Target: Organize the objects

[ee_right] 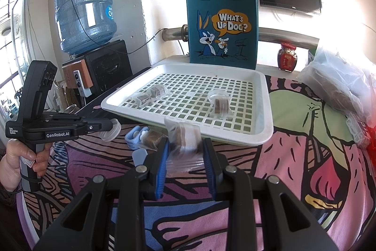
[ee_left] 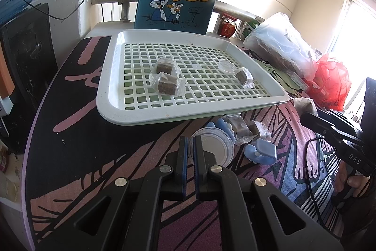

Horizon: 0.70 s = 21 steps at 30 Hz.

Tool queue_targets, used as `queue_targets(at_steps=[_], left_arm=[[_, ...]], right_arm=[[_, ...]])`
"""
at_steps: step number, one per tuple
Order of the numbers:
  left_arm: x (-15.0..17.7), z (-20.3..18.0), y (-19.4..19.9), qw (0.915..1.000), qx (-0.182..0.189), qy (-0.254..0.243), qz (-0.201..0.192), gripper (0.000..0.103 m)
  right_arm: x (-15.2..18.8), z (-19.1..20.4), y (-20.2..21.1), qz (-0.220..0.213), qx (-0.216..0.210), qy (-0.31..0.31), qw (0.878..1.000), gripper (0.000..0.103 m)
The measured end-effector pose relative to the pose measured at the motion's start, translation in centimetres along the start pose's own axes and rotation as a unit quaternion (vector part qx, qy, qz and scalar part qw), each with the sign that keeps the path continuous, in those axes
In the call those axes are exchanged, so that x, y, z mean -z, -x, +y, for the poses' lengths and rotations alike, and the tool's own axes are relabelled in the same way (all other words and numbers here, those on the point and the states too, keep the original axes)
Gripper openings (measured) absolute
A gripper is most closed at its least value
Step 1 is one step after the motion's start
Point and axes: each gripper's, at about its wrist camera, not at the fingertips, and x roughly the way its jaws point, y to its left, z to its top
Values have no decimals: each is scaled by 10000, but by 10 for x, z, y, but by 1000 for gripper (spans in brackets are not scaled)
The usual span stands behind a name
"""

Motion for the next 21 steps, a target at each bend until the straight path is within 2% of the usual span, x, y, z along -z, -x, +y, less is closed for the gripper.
queue_targets(at_steps=[17, 21], left_arm=[[-3, 1, 0, 10000, -21, 21, 23, 3], [-4, 8, 5, 9997, -42, 231, -70, 3]], right_arm=[[1, 0, -2, 58, -46, -70, 9999, 28], [0, -2, -5, 155, -50, -55, 9999, 28]])
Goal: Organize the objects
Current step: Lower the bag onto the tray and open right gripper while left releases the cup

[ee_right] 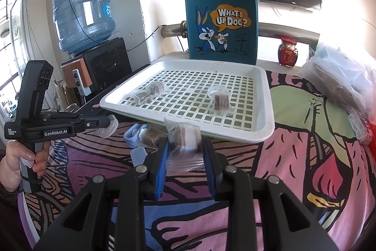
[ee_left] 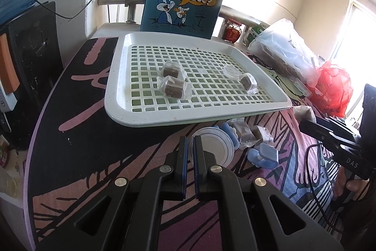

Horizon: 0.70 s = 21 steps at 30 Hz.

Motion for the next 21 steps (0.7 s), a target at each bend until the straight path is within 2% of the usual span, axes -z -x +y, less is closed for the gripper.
queue_targets(at_steps=[3, 11, 16, 19, 21], left_arm=[[-5, 6, 3, 9996, 149, 170, 160, 3], [-50, 9, 23, 9999, 39, -135, 65, 3], [-85, 17, 2, 9976, -586, -359, -65, 3], [-98, 28, -23, 9957, -877, -310, 28, 3], [-102, 35, -41, 9951, -946, -224, 173, 3]], right_arm=[[-7, -1, 6, 22, -40, 28, 10000, 28], [-52, -19, 34, -356, -145, 168, 9991, 28], [-77, -41, 11, -290, 12, 126, 9995, 28], [-83, -58, -21, -27, 211, -41, 9998, 28], [-81, -69, -45, 233, 339, -143, 9991, 28]])
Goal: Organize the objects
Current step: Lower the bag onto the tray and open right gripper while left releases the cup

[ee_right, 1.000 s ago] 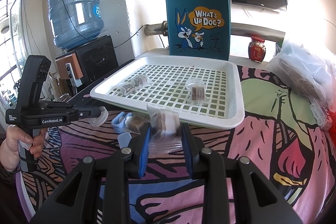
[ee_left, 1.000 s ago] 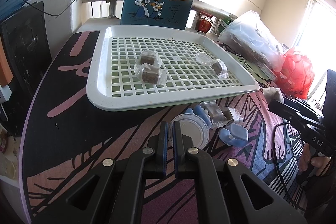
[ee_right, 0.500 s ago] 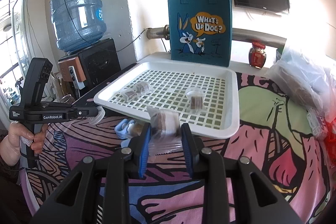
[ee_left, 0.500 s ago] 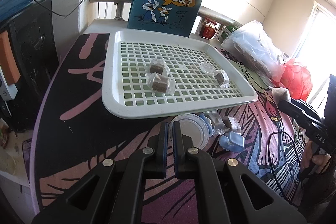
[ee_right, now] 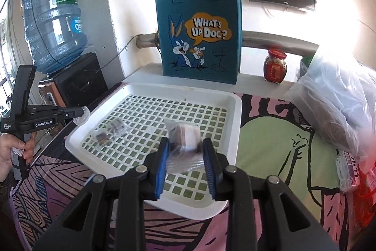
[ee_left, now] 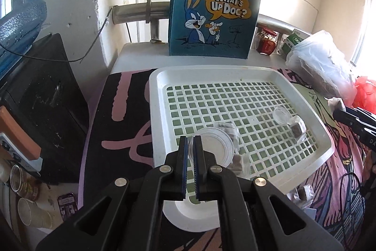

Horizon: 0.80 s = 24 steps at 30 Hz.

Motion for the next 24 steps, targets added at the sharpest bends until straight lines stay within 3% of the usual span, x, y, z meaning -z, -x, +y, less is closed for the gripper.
queue_targets(at_steps=[5, 13, 16, 19, 20, 21, 24], left_arm=[[-1, 1, -27, 9997, -27, 142, 211, 3], [-2, -8, -44, 9992, -129, 12, 369, 6], [-1, -6, -35, 9996, 25, 87, 259, 21], [-1, -4, -14, 9998, 179, 122, -36, 44], [0, -4, -5, 9996, 211, 136, -163, 57], [1, -3, 5, 9992, 226, 162, -297, 68], [11, -7, 38, 9970, 414, 109, -637, 77]], right_arm=[[10, -4, -43, 428, 471, 201, 9978, 28], [11, 5, -71, 740, 720, 513, 9933, 29], [11, 5, -60, 579, 898, 468, 9932, 29], [5, 3, -29, 127, 792, 237, 9965, 30], [4, 3, -16, -26, 707, 159, 9974, 32], [3, 4, -4, -159, 609, 95, 9980, 40], [7, 13, 33, -578, 157, 11, 9982, 57]])
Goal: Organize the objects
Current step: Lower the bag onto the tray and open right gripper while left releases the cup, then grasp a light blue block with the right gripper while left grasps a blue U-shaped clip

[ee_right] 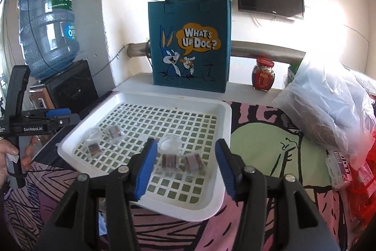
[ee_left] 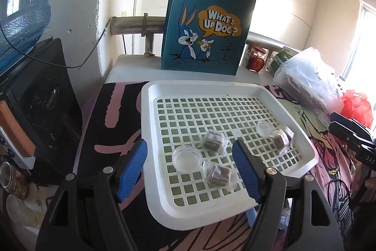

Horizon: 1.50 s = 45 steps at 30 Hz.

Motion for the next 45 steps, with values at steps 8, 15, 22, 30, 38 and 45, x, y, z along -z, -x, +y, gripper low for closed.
queue_targets(at_steps=[8, 15, 22, 30, 38, 45], left_arm=[[50, -34, 32, 9979, 424, -415, 259, 78], [85, -53, 9, 9927, 595, -600, 859, 78], [88, -54, -8, 9921, 596, -416, 1025, 73], [86, -66, -22, 9907, 621, -433, 1129, 66], [83, -74, -32, 9893, 791, -330, 1180, 31], [93, -71, -16, 9890, 871, -347, 1145, 26]], right_arm=[[38, 41, 38, 69, -1201, 470, 9916, 58], [76, 79, 12, 905, -1720, 1140, 9743, 41], [86, 88, -18, 1380, -1528, 1341, 9693, 30], [84, 72, 4, 1121, -1447, 943, 9786, 20], [80, 34, 19, 918, -902, 264, 9913, 20], [86, 35, 8, 1151, -713, 216, 9906, 20]])
